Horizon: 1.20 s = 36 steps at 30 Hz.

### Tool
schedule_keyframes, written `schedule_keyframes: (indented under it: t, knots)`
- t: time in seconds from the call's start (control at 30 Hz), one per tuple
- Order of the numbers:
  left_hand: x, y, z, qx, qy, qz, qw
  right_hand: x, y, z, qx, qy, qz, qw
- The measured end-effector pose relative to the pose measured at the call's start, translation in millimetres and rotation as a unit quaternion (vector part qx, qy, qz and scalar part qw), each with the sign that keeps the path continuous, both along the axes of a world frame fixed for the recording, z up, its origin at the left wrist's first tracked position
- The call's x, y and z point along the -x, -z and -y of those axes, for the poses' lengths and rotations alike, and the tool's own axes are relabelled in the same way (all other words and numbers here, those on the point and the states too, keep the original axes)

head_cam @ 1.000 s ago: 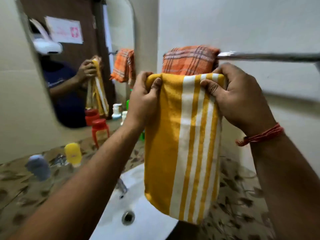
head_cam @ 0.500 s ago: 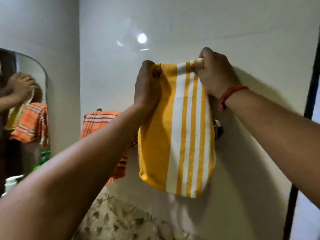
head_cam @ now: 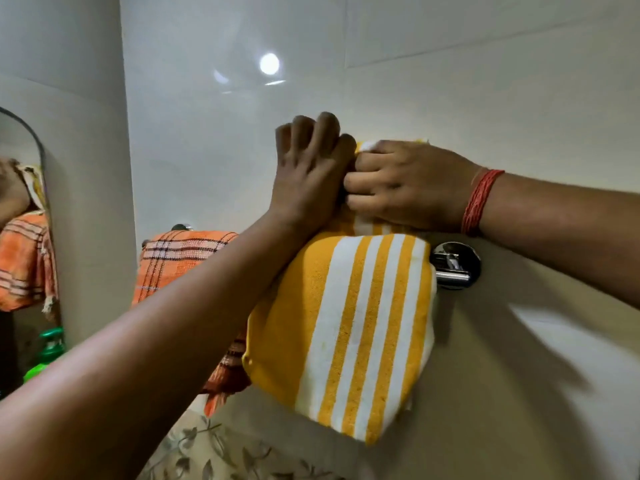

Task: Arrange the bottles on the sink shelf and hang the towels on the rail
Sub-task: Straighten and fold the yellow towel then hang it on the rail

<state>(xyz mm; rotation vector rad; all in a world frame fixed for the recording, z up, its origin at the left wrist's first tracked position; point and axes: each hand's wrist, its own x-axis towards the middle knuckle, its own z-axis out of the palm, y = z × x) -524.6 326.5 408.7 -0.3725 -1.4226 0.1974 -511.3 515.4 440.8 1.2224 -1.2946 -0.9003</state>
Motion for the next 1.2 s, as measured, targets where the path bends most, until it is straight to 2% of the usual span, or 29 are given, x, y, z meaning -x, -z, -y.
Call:
schedule_keyframes:
  t: [0.1,0.17,0.27,0.33,0.4,0.43,0.5,0.57,0.6,0.7,0.77,0.83,0.9,0.97,1.0,1.03,1.07,1.13,1.2]
  knots:
    - [-5.2,1.8,3.3,0.077,0.021,0.051,0.996,-6.8,13.6,-1.6,0.014,0.025,0.086,0.996]
    - [-11.7,6.1,5.9,0.086,0.029,0.111,0.990,-8.8,27.4,-0.3,0.017,0.043,0.166,0.985]
    - [-28.3,18.7,9.6,0.010,0.070,0.258,0.964,-12.7,35.0,2.2,0.023,0.061,0.273,0.960]
    - [-38.4,28.5,19.5,-0.033,0.112,0.374,0.920,-17.0,32.4,6.8,0.036,0.075,0.343,0.936]
    - [-49.3,37.6,28.1,-0.045,0.129,0.479,0.867,-24.4,29.1,11.7,0.081,0.135,0.432,0.888]
    - [-54.8,40.5,31.3,-0.050,0.125,0.522,0.842,-29.5,28.4,14.0,0.119,0.183,0.483,0.848]
    - [-61.8,41.0,34.4,-0.077,0.102,0.600,0.790,-36.8,30.8,16.0,0.190,0.255,0.595,0.738]
    - [-61.3,35.6,32.7,-0.100,0.084,0.658,0.742,-39.3,33.9,17.7,0.250,0.266,0.670,0.646]
    - [-60.9,31.6,30.4,-0.113,0.087,0.684,0.716,-40.1,34.6,18.1,0.274,0.269,0.684,0.621]
    - [-62.8,23.3,23.4,-0.151,0.105,0.750,0.635,-42.2,32.0,26.0,0.285,0.332,0.680,0.589]
    - [-63.1,20.9,21.8,-0.155,0.103,0.764,0.618,-40.1,29.2,35.0,0.267,0.401,0.644,0.595]
    - [-64.3,21.9,21.7,-0.161,0.106,0.765,0.614,-41.7,27.3,39.7,0.250,0.461,0.592,0.612]
    - [-67.0,23.8,21.5,-0.169,0.109,0.759,0.620,-48.0,25.0,38.5,0.262,0.460,0.563,0.634]
    - [-65.6,26.0,21.7,-0.176,0.119,0.742,0.635,-56.9,26.3,38.4,0.328,0.357,0.542,0.686]
    - [-67.1,27.2,22.7,-0.179,0.129,0.736,0.640,-59.0,29.0,40.4,0.375,0.279,0.563,0.682]
    - [-68.3,28.5,23.4,-0.172,0.135,0.727,0.651,-62.2,34.0,43.8,0.395,0.227,0.602,0.656]
    - [-67.3,29.3,23.9,-0.149,0.127,0.712,0.675,-64.8,39.1,47.4,0.377,0.217,0.631,0.642]
    - [-66.3,32.2,23.2,-0.099,0.079,0.668,0.733,-60.9,50.5,50.3,0.304,0.273,0.635,0.656]
    - [-62.4,38.5,23.7,-0.096,0.057,0.610,0.785,-56.4,52.2,47.1,0.284,0.290,0.652,0.640]
